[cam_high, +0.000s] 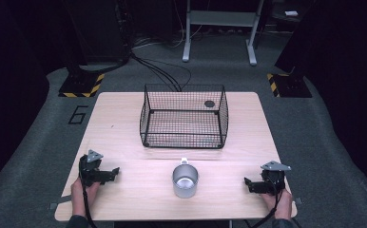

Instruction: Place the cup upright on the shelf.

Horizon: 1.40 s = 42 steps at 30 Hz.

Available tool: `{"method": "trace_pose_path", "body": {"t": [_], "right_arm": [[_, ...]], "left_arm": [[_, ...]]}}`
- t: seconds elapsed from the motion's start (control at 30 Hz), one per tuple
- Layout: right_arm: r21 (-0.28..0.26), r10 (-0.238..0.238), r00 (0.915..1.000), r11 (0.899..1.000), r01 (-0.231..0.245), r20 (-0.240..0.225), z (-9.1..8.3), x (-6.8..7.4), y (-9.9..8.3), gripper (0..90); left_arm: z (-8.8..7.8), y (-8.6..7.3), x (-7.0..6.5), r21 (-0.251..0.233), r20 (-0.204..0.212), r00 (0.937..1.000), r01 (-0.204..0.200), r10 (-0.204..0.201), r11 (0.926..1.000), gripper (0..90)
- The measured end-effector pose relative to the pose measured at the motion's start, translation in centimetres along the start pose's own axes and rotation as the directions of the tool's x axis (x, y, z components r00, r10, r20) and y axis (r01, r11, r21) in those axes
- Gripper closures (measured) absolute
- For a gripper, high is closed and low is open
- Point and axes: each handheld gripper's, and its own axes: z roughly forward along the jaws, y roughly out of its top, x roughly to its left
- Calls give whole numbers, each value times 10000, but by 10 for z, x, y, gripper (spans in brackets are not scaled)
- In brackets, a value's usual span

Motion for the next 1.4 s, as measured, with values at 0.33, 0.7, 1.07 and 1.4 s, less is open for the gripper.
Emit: {"method": "trace_pose_path", "body": {"t": [0.33,0.7,1.07,1.4], "right_arm": [[122,-96,9999,9999,96,-42,0,1,1,0],[-170,411,9983,9990,-418,-403,-9,9,6,0],[-734,-130,9910,9973,32,-1336,-35,45,29,0],[-1134,-909,9677,9914,655,-2353,-48,87,54,0]], "left_arm": [[0,0,0,-3,-1,10000,3,-3,10000,0],[0,0,0,7,1,10000,-1,1,10000,0],[-1,0,1,81,12,10000,-97,97,9999,0],[-1,0,1,85,11,9999,-106,106,9999,0]]}}
